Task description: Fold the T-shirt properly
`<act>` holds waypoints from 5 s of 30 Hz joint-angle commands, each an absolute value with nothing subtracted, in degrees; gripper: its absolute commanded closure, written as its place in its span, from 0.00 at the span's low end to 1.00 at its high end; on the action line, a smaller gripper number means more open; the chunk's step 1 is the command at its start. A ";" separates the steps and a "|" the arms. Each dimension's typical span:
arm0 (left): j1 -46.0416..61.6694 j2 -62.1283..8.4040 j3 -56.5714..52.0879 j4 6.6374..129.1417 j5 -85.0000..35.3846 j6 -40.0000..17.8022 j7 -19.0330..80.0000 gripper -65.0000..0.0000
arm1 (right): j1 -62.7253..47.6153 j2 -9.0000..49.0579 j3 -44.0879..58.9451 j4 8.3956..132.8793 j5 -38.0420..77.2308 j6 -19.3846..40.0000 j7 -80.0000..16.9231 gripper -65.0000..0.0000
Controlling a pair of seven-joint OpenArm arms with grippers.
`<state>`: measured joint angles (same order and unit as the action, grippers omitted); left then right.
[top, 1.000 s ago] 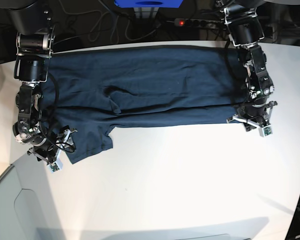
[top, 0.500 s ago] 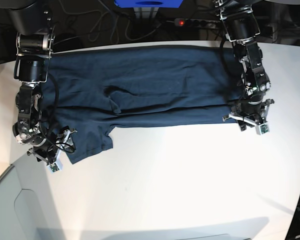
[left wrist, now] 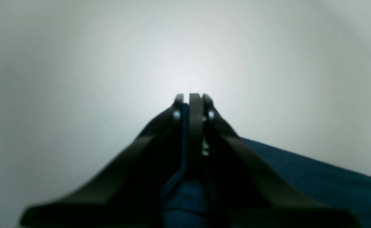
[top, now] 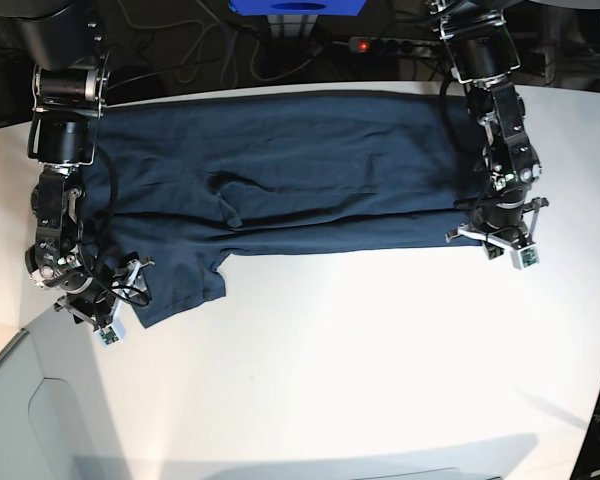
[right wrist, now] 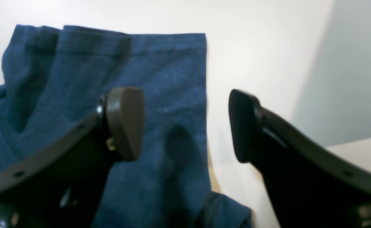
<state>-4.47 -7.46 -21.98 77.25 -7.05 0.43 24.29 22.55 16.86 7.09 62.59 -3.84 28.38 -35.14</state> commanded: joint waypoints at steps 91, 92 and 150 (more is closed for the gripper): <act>-0.92 -8.48 -22.37 88.22 -7.69 0.40 23.08 1.00 | 29.05 17.80 7.16 44.53 -3.12 24.84 -22.90 0.28; -0.92 -8.48 -22.37 88.22 -7.69 0.40 23.08 1.00 | 29.05 17.80 7.16 43.82 -3.12 24.84 -22.81 0.31; -0.92 -8.13 -22.37 88.13 -7.69 0.48 22.99 1.00 | 23.52 16.92 7.25 53.85 -3.03 26.42 -26.42 0.23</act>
